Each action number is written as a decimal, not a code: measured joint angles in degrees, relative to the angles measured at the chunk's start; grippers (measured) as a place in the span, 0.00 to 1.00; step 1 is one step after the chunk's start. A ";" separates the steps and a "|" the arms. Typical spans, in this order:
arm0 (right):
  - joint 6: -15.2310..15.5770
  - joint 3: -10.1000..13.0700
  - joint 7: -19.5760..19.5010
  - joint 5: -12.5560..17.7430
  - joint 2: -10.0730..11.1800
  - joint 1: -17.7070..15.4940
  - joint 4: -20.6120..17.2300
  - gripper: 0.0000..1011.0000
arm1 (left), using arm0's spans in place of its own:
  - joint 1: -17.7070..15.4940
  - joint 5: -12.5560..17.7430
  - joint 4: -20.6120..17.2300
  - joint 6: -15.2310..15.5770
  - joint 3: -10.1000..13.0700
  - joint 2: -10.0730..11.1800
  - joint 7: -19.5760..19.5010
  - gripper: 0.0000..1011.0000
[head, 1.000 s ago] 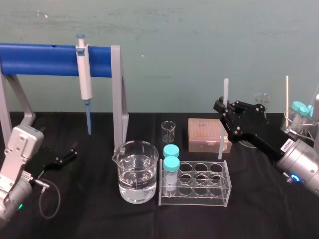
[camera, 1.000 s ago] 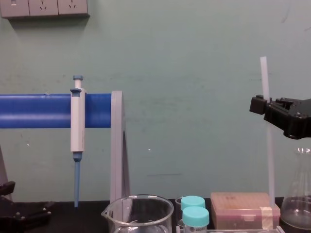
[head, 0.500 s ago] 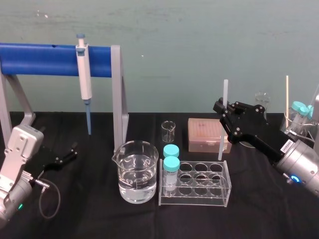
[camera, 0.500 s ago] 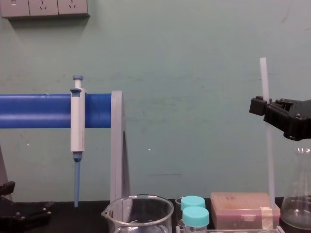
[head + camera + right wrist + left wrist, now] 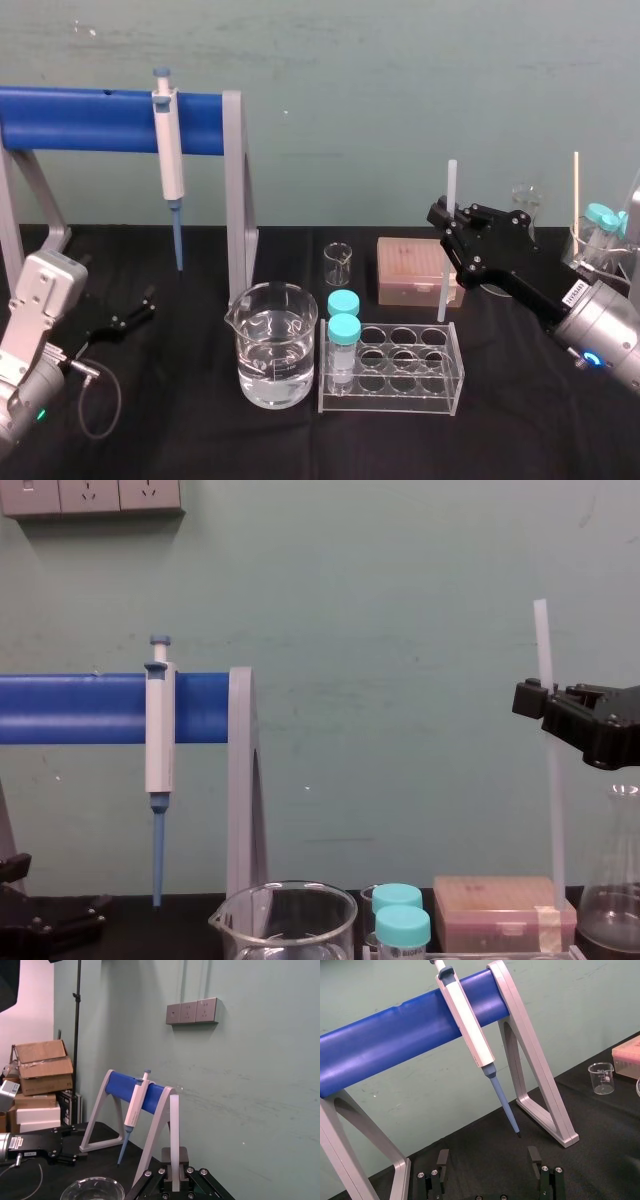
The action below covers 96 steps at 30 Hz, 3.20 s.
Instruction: Pick up the stirring rod with one hand, then place it down.
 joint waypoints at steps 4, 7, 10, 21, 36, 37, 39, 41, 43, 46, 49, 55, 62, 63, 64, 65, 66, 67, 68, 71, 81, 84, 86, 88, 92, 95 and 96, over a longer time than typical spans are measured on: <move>0.00 -0.03 0.03 0.00 0.01 0.03 0.06 0.07 | 0.00 0.00 0.00 0.00 0.00 0.00 0.00 0.99; 0.00 -0.08 0.05 -0.03 0.02 0.05 0.14 0.07 | 0.00 0.00 0.00 0.00 0.00 0.00 0.00 0.99; -0.01 -0.18 0.21 -0.03 0.08 0.06 0.25 0.07 | 0.00 0.00 0.00 0.00 0.00 0.00 0.00 0.99; -0.01 -0.57 0.87 -0.09 0.41 -0.22 0.50 0.07 | 0.00 0.00 0.00 0.00 0.00 0.00 0.00 0.99; -0.09 -1.45 1.05 -0.17 0.29 -1.25 2.39 0.07 | 0.00 0.00 0.00 0.00 0.00 0.00 0.00 0.99; -0.26 -1.61 1.03 -0.45 0.20 -1.32 2.86 0.07 | 0.00 0.00 0.00 0.00 0.00 0.00 0.00 0.99; -0.47 -1.75 1.00 -0.78 0.10 -1.33 3.28 0.07 | 0.00 0.00 0.00 0.00 0.00 0.00 0.00 0.99; -0.97 -1.96 0.97 -1.36 -0.09 -1.33 4.02 0.07 | 0.00 0.00 0.00 0.00 0.00 0.00 0.00 0.99; -1.31 -2.07 0.96 -1.64 -0.26 -1.32 4.49 0.07 | 0.00 0.00 0.00 0.00 0.00 0.00 0.00 0.99; -2.24 -2.20 0.98 -1.97 -0.86 -1.21 5.77 0.07 | 0.00 0.00 0.00 0.00 0.00 0.00 0.00 0.99; -3.32 -2.21 1.46 -1.95 -1.43 -1.08 6.96 0.07 | 0.00 0.00 0.00 0.00 0.00 0.00 0.00 0.99; -5.14 -2.38 2.31 -2.13 -2.12 -0.93 8.84 0.07 | 0.00 0.00 0.00 0.00 0.00 0.00 0.00 0.99; -6.01 -2.56 2.62 -2.82 -2.80 -1.31 10.69 0.07 | 0.00 0.00 0.00 0.00 0.00 0.00 0.00 0.99; -6.04 -2.57 2.61 -2.88 -2.86 -1.38 10.83 0.07 | 0.00 0.00 0.00 0.00 0.00 0.00 0.00 0.99; -6.05 -2.57 2.60 -2.93 -2.90 -1.44 10.96 0.07 | 0.00 0.00 0.00 0.00 0.00 0.00 0.00 0.99; -6.05 -2.56 2.58 -2.97 -3.01 -1.55 11.21 0.07 | 0.00 0.00 0.00 0.00 0.00 0.00 0.00 0.99; -6.05 -2.56 2.56 -2.99 -3.07 -1.60 11.33 0.07 | 0.00 0.00 0.00 0.00 0.00 0.00 0.00 0.99; -6.05 -2.56 2.53 -3.05 -3.16 -1.66 11.54 0.07 | 0.00 0.00 0.00 0.00 0.00 0.00 0.00 0.99; -6.05 -2.55 2.53 -3.08 -3.21 -1.67 11.66 0.07 | 0.00 0.00 0.00 0.00 0.00 0.00 0.00 0.99; -6.04 -2.57 2.39 -3.42 -3.39 -1.75 11.97 0.07 | 0.00 0.00 0.00 0.00 0.00 0.00 0.00 0.99; -5.71 -2.82 1.85 -4.70 -3.53 -2.04 12.27 0.07 | 0.00 0.00 0.00 0.00 0.00 0.00 0.00 0.99; -5.48 -2.81 1.33 -5.21 -3.59 -2.23 12.23 0.07 | 0.00 0.00 0.00 0.00 0.00 0.00 0.00 0.99; -5.46 -2.80 1.20 -5.28 -3.60 -2.27 12.20 0.07 | 0.00 0.00 0.00 0.00 0.00 0.00 0.00 0.99; -5.46 -2.80 1.19 -5.27 -3.60 -2.27 12.19 0.07 | 0.00 0.00 0.00 0.00 0.00 0.00 0.00 0.99; -5.45 -2.79 1.22 -5.24 -3.60 -2.27 12.18 0.07 | 0.00 0.00 0.00 0.00 0.00 0.00 0.00 0.99; -5.45 -2.79 1.24 -5.22 -3.59 -2.25 12.18 0.07 | 0.00 0.00 0.00 0.00 0.00 0.00 0.00 0.99; -5.45 -2.79 1.24 -5.21 -3.59 -2.25 12.19 0.08 | 0.00 0.00 0.00 0.00 0.00 0.00 0.00 0.99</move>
